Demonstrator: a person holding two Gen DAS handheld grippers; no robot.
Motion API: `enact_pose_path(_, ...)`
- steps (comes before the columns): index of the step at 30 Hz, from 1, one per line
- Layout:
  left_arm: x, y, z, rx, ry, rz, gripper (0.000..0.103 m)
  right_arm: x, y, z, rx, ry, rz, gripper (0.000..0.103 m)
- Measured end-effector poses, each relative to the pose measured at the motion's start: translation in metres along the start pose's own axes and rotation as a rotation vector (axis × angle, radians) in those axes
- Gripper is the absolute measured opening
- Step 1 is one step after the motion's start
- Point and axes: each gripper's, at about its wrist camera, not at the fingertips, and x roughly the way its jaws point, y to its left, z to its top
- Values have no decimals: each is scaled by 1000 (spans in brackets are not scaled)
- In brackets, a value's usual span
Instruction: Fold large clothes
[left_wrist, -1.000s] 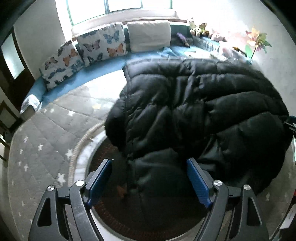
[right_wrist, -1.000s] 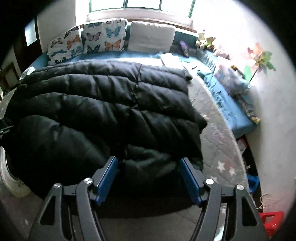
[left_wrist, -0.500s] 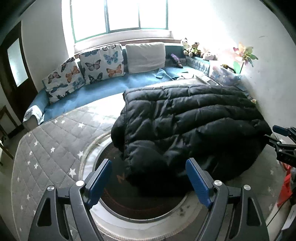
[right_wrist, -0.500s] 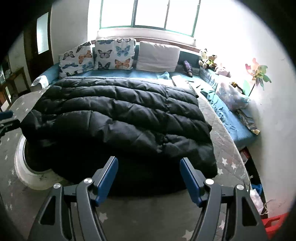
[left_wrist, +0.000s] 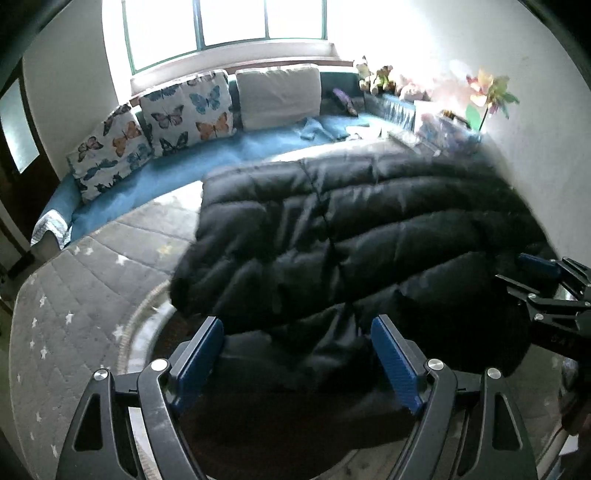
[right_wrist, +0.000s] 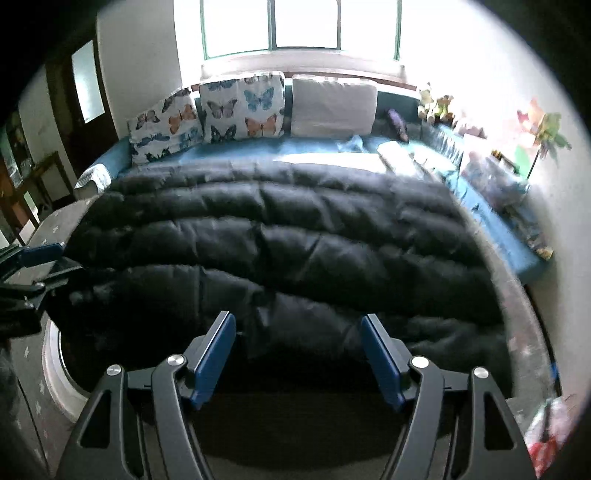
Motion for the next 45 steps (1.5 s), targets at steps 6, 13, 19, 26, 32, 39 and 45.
enact_pose_path(6, 31, -9, -10, 64, 31, 13, 90, 0, 8, -7, -73, 38, -52, 77)
enact_pose_path(13, 40, -3, -12, 56, 39, -10, 93, -30, 27, 35, -71, -69, -33, 77)
enact_pose_path(19, 48, 1, -15, 60, 43, -20, 96, 22, 41, 17, -120, 41, -47, 77)
enact_pose_path(26, 52, 3, -19, 70, 29, -25, 97, -14, 15, 14, -104, -5, -44, 77)
enact_pose_path(32, 53, 5, -20, 75, 29, -23, 97, -6, -22, 4, -79, 45, -83, 77)
enact_pose_path(39, 33, 8, -16, 65, 5, -33, 97, -34, -58, 11, 14, -33, -125, 77)
enact_pose_path(45, 38, 17, -16, 23, 30, -24, 97, 3, -84, -2, 108, 58, -86, 78)
